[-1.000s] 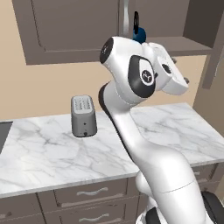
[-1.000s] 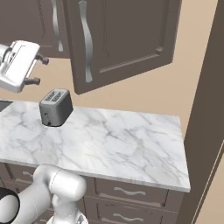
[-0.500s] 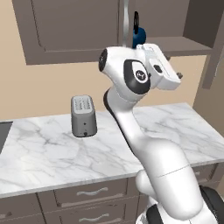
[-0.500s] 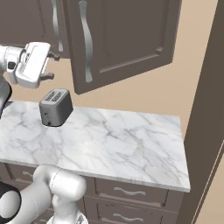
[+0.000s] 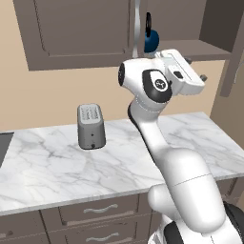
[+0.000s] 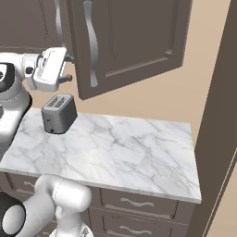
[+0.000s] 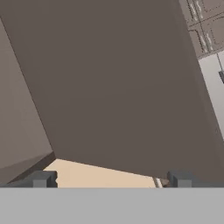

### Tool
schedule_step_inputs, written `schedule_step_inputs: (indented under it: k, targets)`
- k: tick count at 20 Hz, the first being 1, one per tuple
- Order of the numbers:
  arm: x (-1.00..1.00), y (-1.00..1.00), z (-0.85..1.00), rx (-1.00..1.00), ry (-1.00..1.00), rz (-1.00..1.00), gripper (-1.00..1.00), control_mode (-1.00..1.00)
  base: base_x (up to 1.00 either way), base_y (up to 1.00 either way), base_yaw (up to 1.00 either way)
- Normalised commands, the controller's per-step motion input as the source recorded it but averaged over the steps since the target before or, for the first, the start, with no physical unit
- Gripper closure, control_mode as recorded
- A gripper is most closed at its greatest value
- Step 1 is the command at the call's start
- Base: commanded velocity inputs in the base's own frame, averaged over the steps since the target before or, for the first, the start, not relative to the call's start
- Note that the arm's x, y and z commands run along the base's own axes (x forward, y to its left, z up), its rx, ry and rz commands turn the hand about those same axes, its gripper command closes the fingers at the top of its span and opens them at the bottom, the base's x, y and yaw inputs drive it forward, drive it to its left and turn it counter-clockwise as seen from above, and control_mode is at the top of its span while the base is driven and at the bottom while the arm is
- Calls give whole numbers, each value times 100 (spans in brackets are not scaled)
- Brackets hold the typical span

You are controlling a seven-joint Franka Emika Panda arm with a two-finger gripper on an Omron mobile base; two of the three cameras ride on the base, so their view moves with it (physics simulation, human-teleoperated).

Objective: Open the cabinet, pick the kettle from the cabinet, and place it in the sink.

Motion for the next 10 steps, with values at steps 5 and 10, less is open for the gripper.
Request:
schedule_step_inputs:
  k: [5, 10]
  targets:
    - [-7, -39, 0, 0, 4, 0, -100, -100, 0, 0, 0]
    - [-9, -43, 0, 6, 4, 0, -100, -100, 0, 0, 0]
